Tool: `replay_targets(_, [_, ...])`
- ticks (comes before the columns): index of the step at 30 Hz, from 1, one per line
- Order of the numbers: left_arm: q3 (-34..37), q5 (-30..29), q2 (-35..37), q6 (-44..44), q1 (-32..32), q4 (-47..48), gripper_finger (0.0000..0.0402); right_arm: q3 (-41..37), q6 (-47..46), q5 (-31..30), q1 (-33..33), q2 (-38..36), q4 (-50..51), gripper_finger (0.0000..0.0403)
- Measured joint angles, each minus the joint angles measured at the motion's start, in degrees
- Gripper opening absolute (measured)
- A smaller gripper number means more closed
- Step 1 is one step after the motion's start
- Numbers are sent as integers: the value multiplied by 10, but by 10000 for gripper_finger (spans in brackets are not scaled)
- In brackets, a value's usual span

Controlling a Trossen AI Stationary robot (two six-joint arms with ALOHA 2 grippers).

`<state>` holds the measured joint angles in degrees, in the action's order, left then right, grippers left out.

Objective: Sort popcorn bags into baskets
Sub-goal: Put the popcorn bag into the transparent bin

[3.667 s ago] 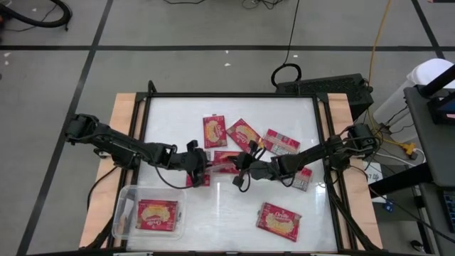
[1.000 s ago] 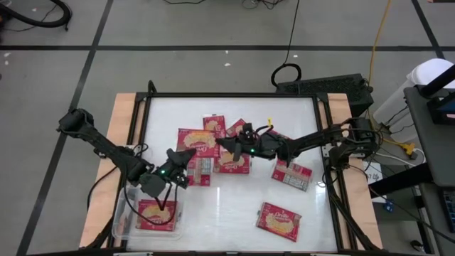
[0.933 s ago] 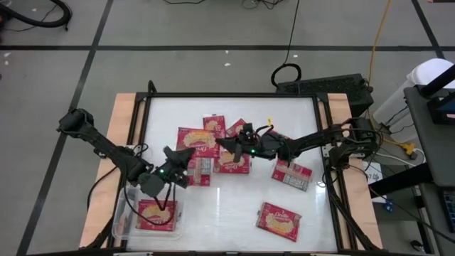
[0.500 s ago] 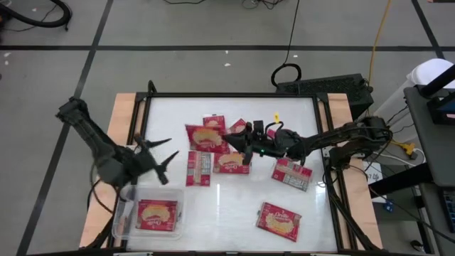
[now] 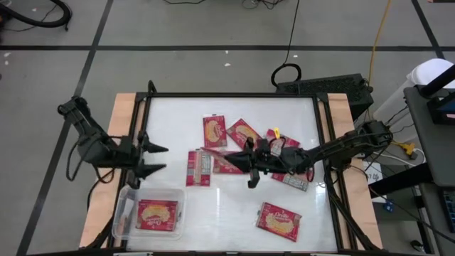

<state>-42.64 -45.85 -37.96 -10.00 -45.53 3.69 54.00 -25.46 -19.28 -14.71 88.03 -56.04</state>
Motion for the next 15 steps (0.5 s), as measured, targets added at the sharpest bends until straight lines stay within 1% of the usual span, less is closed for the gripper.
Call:
replay_targets(3, [-35,20,-31,-35,31,71,284,0,20,-16,-11,0,-20,0])
replay_targets(6, [-74,36,-60,-51,66,145,287,0,26,-17,-16,0,-42,0])
replay_targets(7, [-86,52,-73,-54,82,163,285,0,26,-16,-16,0,-46,0])
replay_targets(9, [-105,102,-103,-49,124,195,278,0,27,-15,-17,0,-47,0])
replay_targets(13, [-120,264,-151,-41,206,205,268,0,44,-15,-23,0,-53,0])
replay_targets(14, [-121,287,-159,-41,222,194,266,0,48,-15,-24,0,-56,0])
replay_targets(15, [-124,296,-166,-38,238,183,265,0,53,-15,-27,0,-57,0])
